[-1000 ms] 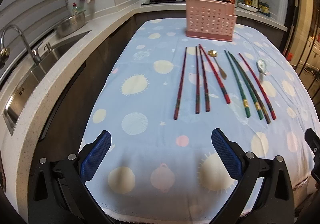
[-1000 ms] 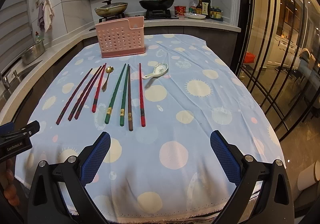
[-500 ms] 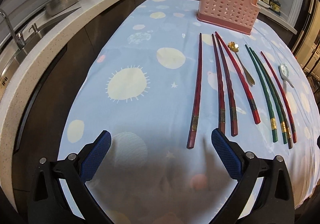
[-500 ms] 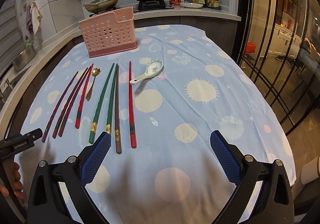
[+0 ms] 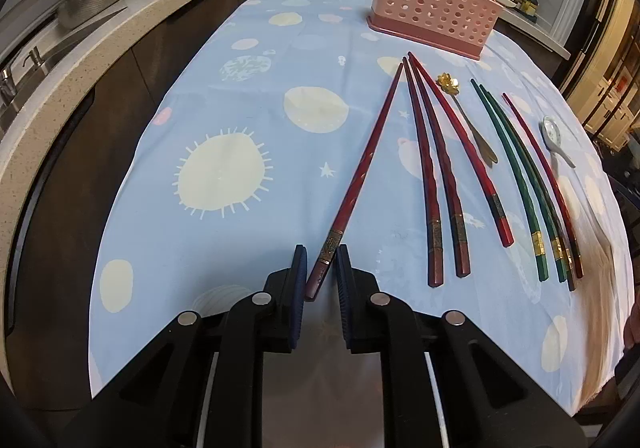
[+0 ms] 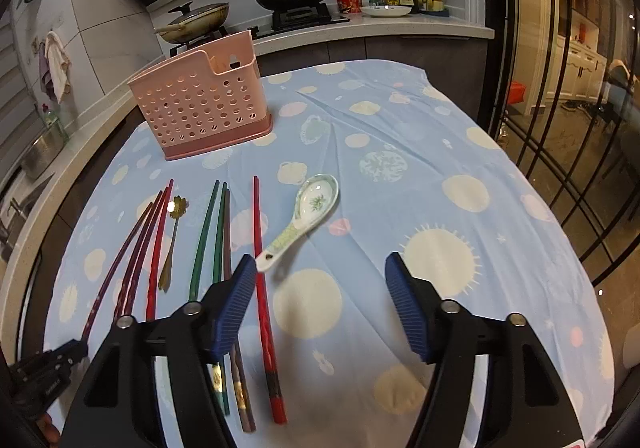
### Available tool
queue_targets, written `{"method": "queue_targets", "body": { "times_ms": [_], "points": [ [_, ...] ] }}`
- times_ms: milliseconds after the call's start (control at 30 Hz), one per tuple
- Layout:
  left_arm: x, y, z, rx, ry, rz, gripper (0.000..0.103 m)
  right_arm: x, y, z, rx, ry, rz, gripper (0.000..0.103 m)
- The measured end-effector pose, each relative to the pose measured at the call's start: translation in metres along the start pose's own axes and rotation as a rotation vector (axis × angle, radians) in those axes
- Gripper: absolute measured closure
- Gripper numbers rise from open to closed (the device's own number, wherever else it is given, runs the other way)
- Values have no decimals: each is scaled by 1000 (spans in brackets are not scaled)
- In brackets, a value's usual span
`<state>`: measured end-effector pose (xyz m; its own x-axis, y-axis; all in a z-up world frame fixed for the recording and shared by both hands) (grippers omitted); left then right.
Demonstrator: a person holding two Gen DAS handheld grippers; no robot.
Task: Organize utensils
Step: 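Grasp a dark red chopstick with the left tool while the right tool grasps the white ceramic spoon, then lift the chopstick with the left tool while the right tool carries the spoon to the pink holder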
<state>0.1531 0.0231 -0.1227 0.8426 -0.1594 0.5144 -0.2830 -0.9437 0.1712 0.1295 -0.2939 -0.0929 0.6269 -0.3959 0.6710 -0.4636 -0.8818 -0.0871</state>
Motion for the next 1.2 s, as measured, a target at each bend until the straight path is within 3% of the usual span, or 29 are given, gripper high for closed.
{"method": "queue_targets", "body": {
  "times_ms": [100,267,333,633,1200],
  "points": [
    [2,0,0,-16,-5,-2,88,8,-6,24,51,-54,53,52],
    [4,3,2,-55,-12,6,91,11,-19,50,52,-91,69,61],
    [4,7,3,-88,-19,5,94,10,-24,59,56,-111,66,70],
    [7,15,7,-128,-32,12,96,0,-25,70,68,-153,66,90],
    [7,16,7,-168,-28,-10,96,-19,-15,58,93,-152,46,94]
  ]
}}
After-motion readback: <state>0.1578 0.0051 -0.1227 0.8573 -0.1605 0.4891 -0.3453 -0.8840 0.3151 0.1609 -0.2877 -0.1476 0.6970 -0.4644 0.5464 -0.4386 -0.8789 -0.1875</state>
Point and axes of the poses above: each gripper's, at about its wrist camera, not at the fingertips, and z roughly the way its jaws point, y to its right, x to its top, the point moved 5 cm from there along z, roughly the way its jaws point, and after that the axes turned 7 degrees about -x, right-handed, at the moved point
